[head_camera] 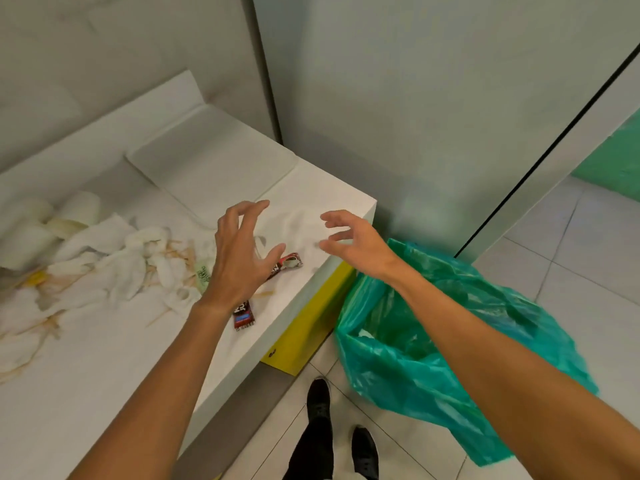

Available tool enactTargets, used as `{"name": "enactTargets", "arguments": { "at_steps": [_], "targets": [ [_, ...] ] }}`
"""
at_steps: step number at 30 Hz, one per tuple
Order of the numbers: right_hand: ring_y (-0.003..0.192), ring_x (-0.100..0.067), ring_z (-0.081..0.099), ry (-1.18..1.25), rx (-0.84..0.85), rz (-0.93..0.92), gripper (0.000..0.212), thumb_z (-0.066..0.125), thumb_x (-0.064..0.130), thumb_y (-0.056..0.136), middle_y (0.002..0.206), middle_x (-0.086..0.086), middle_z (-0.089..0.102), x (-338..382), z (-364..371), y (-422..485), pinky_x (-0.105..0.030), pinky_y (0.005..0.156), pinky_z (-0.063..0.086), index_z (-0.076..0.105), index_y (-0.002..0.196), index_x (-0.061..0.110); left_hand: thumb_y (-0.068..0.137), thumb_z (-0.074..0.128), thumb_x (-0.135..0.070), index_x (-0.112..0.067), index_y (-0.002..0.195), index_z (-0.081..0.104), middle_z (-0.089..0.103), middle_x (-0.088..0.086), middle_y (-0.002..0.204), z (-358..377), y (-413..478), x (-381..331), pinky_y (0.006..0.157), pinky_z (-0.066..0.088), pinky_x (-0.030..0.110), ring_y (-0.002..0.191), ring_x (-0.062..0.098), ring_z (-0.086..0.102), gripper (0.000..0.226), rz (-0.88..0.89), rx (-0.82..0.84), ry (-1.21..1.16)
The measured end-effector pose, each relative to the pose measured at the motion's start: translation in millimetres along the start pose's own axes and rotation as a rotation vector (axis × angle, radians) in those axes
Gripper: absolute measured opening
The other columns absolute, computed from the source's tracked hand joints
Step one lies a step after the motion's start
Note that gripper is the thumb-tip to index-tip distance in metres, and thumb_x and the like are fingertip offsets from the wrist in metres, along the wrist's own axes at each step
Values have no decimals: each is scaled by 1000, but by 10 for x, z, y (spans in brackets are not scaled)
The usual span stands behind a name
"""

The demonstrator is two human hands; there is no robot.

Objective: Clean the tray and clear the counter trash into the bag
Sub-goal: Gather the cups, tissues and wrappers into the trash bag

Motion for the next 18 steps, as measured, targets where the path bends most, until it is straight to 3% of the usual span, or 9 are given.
{"name": "enactTargets", "arguments": {
  "at_steps": [2,7,11,14,18],
  "targets": [
    [108,-10,60,-7,57,-27,51,76,29,84,126,7,56,114,167,106,-20,83,52,54,130,33,79,77,-36,-35,144,33,32,-1,142,-126,-21,181,113,23,41,134,20,26,79,-57,31,60],
    [118,-14,50,-111,271,-21,71,82,26,78,134,5,49,268,613,320,-20,86,46,46,138,35,68,79,-50,-39,147,21,37,-2,137,-214,-61,691,111,19,44,131,21,23,99,-176,363,250],
    [127,-14,43,-176,395,-42,84,84,29,76,143,5,43,311,878,427,-23,95,38,37,146,35,72,77,-43,-32,140,35,49,-8,131,-232,16,786,100,20,37,125,15,27,81,-152,434,242],
    [128,-13,43,-93,415,-29,87,83,31,76,142,6,43,373,920,447,-20,95,43,33,147,37,74,74,-52,-35,131,44,49,-17,122,-282,134,754,98,27,36,121,11,31,66,-116,427,139],
    [115,-11,55,37,276,-53,74,81,28,79,131,11,51,522,723,426,-24,89,54,42,142,34,76,72,-49,-41,128,43,47,-23,121,-193,326,595,103,36,44,119,10,35,60,-48,488,-57]
  ]
}}
Point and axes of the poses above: each hand's wrist, its own y-axis towards the middle knuckle, its own z-axis out of the palm, x = y × z, the point moved 4 cm from there along y, towards the middle knuckle
